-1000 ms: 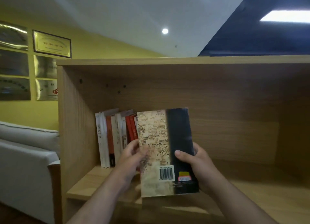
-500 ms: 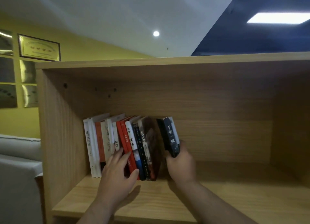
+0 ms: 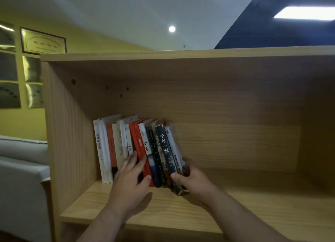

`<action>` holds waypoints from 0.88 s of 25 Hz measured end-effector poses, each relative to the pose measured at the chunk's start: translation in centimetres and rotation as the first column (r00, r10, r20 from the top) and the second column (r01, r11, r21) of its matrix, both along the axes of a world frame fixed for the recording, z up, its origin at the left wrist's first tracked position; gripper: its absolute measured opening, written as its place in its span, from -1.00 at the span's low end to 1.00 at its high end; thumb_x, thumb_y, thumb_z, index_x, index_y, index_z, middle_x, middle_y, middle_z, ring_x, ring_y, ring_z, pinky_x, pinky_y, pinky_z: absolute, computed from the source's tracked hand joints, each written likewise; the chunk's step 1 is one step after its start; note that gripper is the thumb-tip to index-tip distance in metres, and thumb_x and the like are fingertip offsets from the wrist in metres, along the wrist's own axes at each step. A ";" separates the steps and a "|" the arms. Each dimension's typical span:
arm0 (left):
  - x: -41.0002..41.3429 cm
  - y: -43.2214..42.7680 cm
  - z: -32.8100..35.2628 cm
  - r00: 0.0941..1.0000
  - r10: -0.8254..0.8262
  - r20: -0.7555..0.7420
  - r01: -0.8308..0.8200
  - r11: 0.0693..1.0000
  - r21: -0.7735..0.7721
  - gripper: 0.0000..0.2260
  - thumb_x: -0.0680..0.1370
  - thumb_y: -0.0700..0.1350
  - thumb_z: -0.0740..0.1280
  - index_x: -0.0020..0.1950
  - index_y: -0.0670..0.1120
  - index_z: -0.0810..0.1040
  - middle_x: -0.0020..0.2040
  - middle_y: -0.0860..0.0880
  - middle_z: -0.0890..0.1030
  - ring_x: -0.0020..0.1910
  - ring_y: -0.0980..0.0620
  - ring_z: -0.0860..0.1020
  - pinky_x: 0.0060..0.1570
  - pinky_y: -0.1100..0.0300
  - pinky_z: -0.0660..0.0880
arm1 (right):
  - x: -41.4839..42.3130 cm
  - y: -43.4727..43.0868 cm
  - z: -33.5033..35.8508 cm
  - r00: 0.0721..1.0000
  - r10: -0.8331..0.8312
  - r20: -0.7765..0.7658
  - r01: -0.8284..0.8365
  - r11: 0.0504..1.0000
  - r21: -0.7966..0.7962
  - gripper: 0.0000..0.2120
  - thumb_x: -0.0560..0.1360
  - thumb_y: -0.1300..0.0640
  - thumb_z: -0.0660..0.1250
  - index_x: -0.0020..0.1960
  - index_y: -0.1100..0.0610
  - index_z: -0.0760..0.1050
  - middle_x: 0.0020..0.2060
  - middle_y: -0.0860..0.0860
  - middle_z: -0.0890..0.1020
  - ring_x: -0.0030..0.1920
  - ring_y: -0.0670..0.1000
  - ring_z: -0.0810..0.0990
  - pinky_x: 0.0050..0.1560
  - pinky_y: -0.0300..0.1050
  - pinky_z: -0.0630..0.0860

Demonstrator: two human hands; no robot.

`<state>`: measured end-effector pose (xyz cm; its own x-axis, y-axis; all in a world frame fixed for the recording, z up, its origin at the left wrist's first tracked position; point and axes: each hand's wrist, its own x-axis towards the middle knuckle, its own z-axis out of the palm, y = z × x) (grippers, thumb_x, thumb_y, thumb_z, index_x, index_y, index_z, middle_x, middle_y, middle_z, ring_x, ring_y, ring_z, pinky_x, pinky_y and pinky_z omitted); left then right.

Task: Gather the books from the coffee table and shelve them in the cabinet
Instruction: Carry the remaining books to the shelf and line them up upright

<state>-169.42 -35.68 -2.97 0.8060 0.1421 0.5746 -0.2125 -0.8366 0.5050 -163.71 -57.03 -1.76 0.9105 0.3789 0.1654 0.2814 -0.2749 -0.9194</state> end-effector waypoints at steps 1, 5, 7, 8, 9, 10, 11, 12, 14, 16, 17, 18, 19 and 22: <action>0.1 0.0 -0.1 1.000 0.003 -0.023 -0.003 1.000 0.021 -0.42 0.62 0.11 0.21 0.60 0.14 0.07 0.63 0.12 -0.05 0.60 0.13 -0.15 0.59 -0.08 -0.06 | 0.1 0.4 -0.2 0.999 -0.028 0.029 0.028 1.000 -0.013 -0.51 0.58 0.07 0.41 0.40 -0.21 0.27 0.12 -0.14 0.57 0.00 -0.20 0.58 -0.20 -0.32 0.61; 0.2 0.0 -0.2 0.998 0.011 -0.065 -0.007 0.998 0.057 -0.38 0.63 0.13 0.18 0.61 0.15 -0.04 0.63 0.10 -0.18 0.58 0.13 -0.27 0.59 -0.07 -0.10 | 0.8 1.6 -0.5 0.989 -0.085 0.122 0.089 0.995 -0.032 -0.53 0.55 0.07 0.44 0.38 -0.12 0.35 0.18 -0.07 0.62 0.11 -0.11 0.62 0.04 -0.19 0.61; 0.2 0.1 -0.2 0.998 -0.005 -0.063 0.007 0.999 0.031 -0.40 0.64 0.11 0.18 0.61 0.14 -0.03 0.63 0.10 -0.17 0.58 0.14 -0.25 0.59 -0.06 -0.09 | 1.5 1.9 -0.6 0.986 -0.098 0.136 0.105 0.994 -0.044 -0.52 0.55 0.09 0.45 0.38 -0.07 0.35 0.16 -0.05 0.62 0.14 -0.05 0.63 0.03 -0.20 0.60; 0.1 0.0 -0.2 0.998 -0.014 -0.060 0.015 1.000 0.020 -0.40 0.64 0.09 0.18 0.61 0.13 -0.02 0.63 0.10 -0.17 0.58 0.15 -0.25 0.59 -0.05 -0.09 | 2.0 2.0 -0.8 0.981 -0.117 0.158 0.126 0.991 -0.050 -0.53 0.54 0.09 0.45 0.38 -0.03 0.36 0.16 -0.04 0.63 0.14 -0.03 0.64 0.06 -0.15 0.61; 0.1 -0.1 -0.2 0.998 -0.018 -0.056 0.019 1.000 0.020 -0.40 0.64 0.09 0.18 0.61 0.12 -0.03 0.63 0.09 -0.17 0.58 0.15 -0.24 0.59 -0.03 -0.09 | 2.3 2.1 -0.9 0.974 -0.142 0.177 0.155 0.986 -0.061 -0.54 0.53 0.08 0.47 0.37 -0.01 0.38 0.15 -0.02 0.63 0.15 -0.01 0.65 0.10 -0.09 0.63; 0.1 -0.1 -0.2 0.998 -0.013 -0.057 0.015 0.999 0.035 -0.39 0.64 0.09 0.18 0.62 0.12 -0.04 0.62 0.08 -0.19 0.58 0.14 -0.26 0.59 -0.03 -0.10 | 2.6 2.2 -1.0 0.969 -0.158 0.192 0.173 0.983 -0.066 -0.53 0.51 0.03 0.48 0.35 -0.01 0.40 0.15 -0.01 0.64 0.15 0.01 0.65 0.14 -0.04 0.64; 0.2 -0.1 -0.3 0.998 -0.002 -0.065 0.006 0.998 0.064 -0.37 0.64 0.11 0.18 0.62 0.11 -0.07 0.62 0.08 -0.22 0.57 0.13 -0.28 0.59 -0.03 -0.12 | 2.9 2.2 -1.4 0.965 -0.171 0.196 0.188 0.980 -0.068 -0.52 0.48 -0.02 0.50 0.33 -0.01 0.42 0.15 -0.01 0.63 0.16 0.02 0.66 0.16 0.00 0.65; 0.3 -0.1 -0.4 0.997 0.012 -0.076 -0.005 0.996 0.093 -0.35 0.63 0.13 0.18 0.62 0.11 -0.09 0.61 0.07 -0.24 0.57 0.11 -0.30 0.59 -0.03 -0.13 | 3.3 2.2 -1.6 0.965 -0.174 0.194 0.190 0.980 -0.066 -0.49 0.47 -0.07 0.50 0.34 0.00 0.43 0.15 -0.01 0.63 0.15 0.02 0.66 0.15 0.02 0.66; 0.4 0.0 -0.5 0.995 0.031 -0.097 -0.019 0.993 0.118 -0.31 0.61 0.16 0.19 0.63 0.10 -0.11 0.61 0.05 -0.26 0.57 0.09 -0.32 0.59 -0.06 -0.12 | 3.4 2.2 -1.9 0.972 -0.154 0.178 0.168 0.984 -0.064 -0.55 0.52 -0.04 0.46 0.34 -0.01 0.42 0.12 -0.06 0.62 0.11 -0.03 0.65 0.07 -0.11 0.66; 0.4 -0.1 -0.6 0.995 0.025 -0.100 -0.015 0.995 0.098 -0.30 0.60 0.15 0.22 0.63 0.11 -0.09 0.62 0.06 -0.23 0.58 0.09 -0.29 0.59 -0.08 -0.10 | 3.1 2.2 -2.0 0.977 -0.125 0.173 0.141 0.987 -0.080 -0.62 0.57 0.01 0.42 0.32 -0.06 0.37 0.06 -0.12 0.59 0.05 -0.09 0.62 -0.08 -0.31 0.58; 0.3 -0.2 -0.4 0.997 0.015 -0.082 -0.009 0.997 0.078 -0.31 0.59 0.14 0.24 0.62 0.11 -0.06 0.63 0.08 -0.19 0.59 0.10 -0.26 0.59 -0.09 -0.08 | 3.2 2.1 -2.1 0.976 -0.124 0.177 0.143 0.985 -0.094 -0.63 0.58 0.02 0.40 0.32 -0.07 0.35 0.04 -0.13 0.58 0.04 -0.10 0.61 -0.12 -0.37 0.53; 0.1 -0.3 -0.3 0.999 0.004 -0.043 -0.002 0.999 0.044 -0.32 0.58 0.11 0.27 0.62 0.13 -0.01 0.63 0.13 -0.12 0.59 0.12 -0.21 0.59 -0.10 -0.04 | 3.4 2.0 -2.3 0.975 -0.129 0.182 0.149 0.984 -0.102 -0.63 0.58 0.02 0.40 0.31 -0.08 0.34 0.05 -0.13 0.57 0.04 -0.11 0.60 -0.14 -0.39 0.51; 0.0 -0.5 -0.1 1.000 -0.002 0.009 0.002 1.000 0.004 -0.34 0.57 0.07 0.30 0.61 0.15 0.06 0.59 0.20 -0.05 0.58 0.17 -0.16 0.59 -0.10 0.01 | 3.5 2.0 -2.4 0.972 -0.133 0.193 0.156 0.982 -0.108 -0.64 0.59 0.02 0.39 0.30 -0.09 0.33 0.09 -0.12 0.57 0.07 -0.10 0.60 -0.12 -0.38 0.51; -0.5 -0.5 0.2 0.996 0.024 0.084 -0.016 0.996 -0.091 -0.38 0.56 0.05 0.32 0.58 0.18 0.15 0.57 0.26 -0.05 0.58 0.19 -0.15 0.58 -0.10 0.04 | 3.8 2.3 -2.5 0.955 -0.137 0.263 0.174 0.977 -0.122 -0.58 0.58 0.02 0.40 0.38 0.00 0.36 0.23 -0.01 0.58 0.17 -0.05 0.59 0.06 -0.25 0.55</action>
